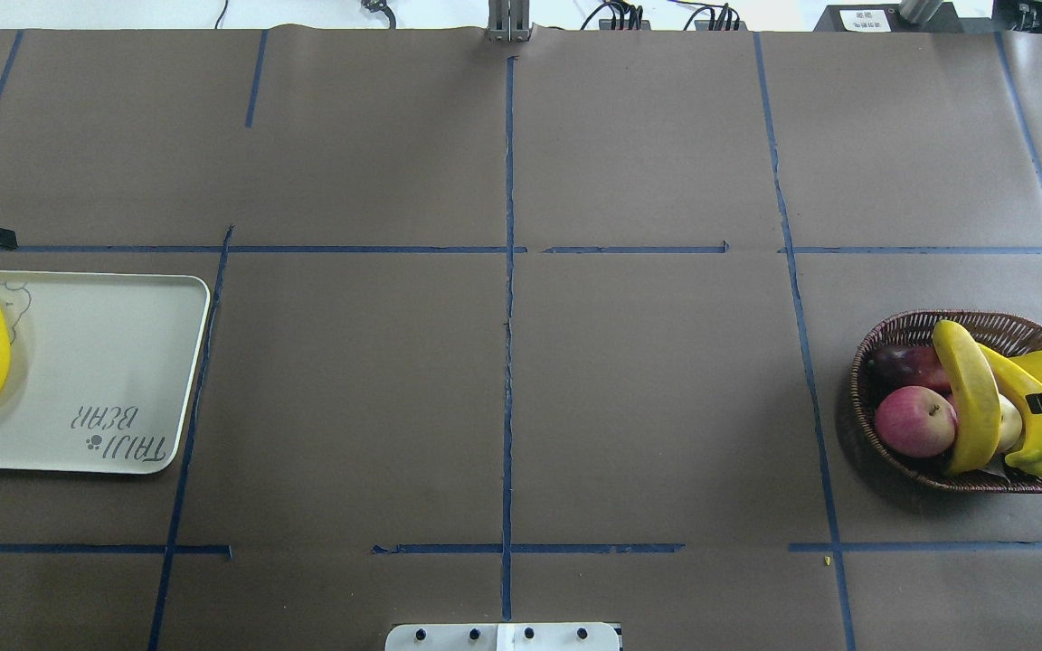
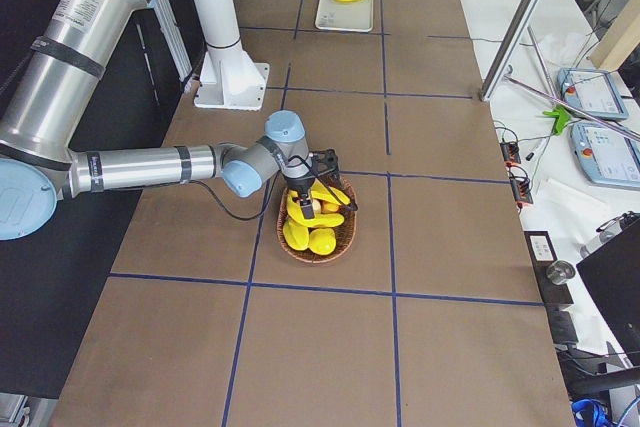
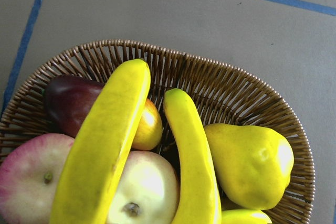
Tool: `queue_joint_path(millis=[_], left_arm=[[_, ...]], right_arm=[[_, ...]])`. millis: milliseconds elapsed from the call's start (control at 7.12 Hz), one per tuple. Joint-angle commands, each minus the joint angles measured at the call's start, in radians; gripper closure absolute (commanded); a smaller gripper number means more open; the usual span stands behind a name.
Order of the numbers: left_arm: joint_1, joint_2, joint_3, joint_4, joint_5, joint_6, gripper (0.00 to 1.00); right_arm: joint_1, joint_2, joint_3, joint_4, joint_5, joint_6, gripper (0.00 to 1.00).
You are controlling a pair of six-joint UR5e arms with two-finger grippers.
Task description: Transfer all bananas from basket to plate
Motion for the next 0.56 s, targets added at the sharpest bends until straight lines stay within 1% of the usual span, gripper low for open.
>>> queue_joint_path(millis=[0, 140, 281, 421], left_arm=[[0.000, 0.001, -0.001, 0.000, 0.001, 0.000, 0.00], [0.002, 0.001, 0.001, 0.000, 0.002, 0.000, 0.00], [0.003, 0.001, -0.001, 0.000, 0.002, 0.000, 0.00], [0.003, 0.001, -0.001, 0.000, 0.000, 0.000, 0.00]], right_arm=[[-0.005, 0.010, -0.032, -0.003, -0.003, 0.036, 0.09], [-0.026, 0.036, -0.050, -0.003, -0.005, 0.085, 0.12], [-0.063, 0.040, -0.059, -0.003, -0.025, 0.099, 0.13], [-0.071, 0.035, -0.061, -0.003, -0.037, 0.098, 0.13]])
